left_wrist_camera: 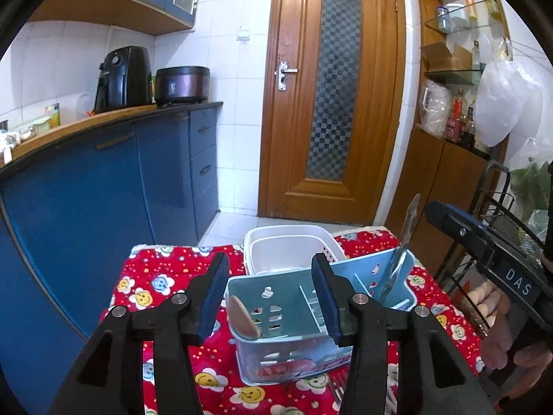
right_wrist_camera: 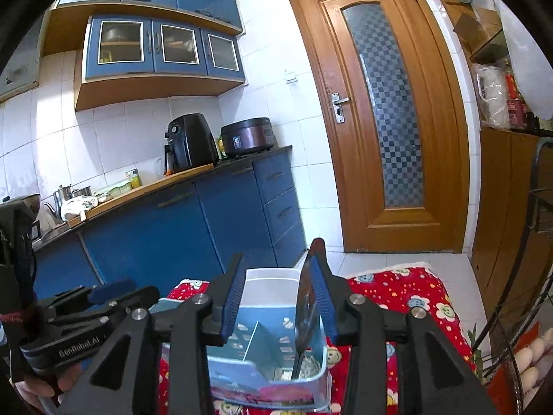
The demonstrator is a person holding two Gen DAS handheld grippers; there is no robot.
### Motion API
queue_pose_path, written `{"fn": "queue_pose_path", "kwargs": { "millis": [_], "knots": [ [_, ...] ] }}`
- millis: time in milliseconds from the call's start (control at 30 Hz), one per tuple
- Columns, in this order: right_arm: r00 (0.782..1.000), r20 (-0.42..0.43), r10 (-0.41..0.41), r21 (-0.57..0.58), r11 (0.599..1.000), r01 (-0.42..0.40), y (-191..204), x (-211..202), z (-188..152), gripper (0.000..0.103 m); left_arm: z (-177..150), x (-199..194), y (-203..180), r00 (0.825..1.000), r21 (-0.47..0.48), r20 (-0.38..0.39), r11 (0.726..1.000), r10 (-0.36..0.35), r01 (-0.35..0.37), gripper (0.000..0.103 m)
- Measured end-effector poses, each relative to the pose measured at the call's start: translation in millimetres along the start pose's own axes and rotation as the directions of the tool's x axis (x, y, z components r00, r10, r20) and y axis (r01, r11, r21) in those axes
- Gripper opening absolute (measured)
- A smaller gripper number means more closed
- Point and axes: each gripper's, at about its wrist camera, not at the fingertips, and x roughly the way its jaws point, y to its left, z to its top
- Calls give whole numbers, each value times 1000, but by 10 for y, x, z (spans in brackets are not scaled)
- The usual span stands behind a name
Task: Organize utensils
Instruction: 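Lower the spoon into the blue holder and open the left tool while the right tool releases the knife, then grasp a wooden chopstick with the left tool while the right tool grasps another chopstick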
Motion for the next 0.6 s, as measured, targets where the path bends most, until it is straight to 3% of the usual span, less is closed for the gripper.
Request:
{"fn": "queue_pose_path", "kwargs": {
  "millis": [233, 600],
  "knots": [
    [999, -36, 7, 7, 1000, -6, 20, -245, -47, 42, -31, -224, 2, 1000, -11, 4, 1000, -24, 24, 51],
    [989, -146, -18, 4, 1000, 19, 62, -547, -320, 42, -273, -450, -10, 997, -43, -53, 997, -59, 57, 51]
  ]
}}
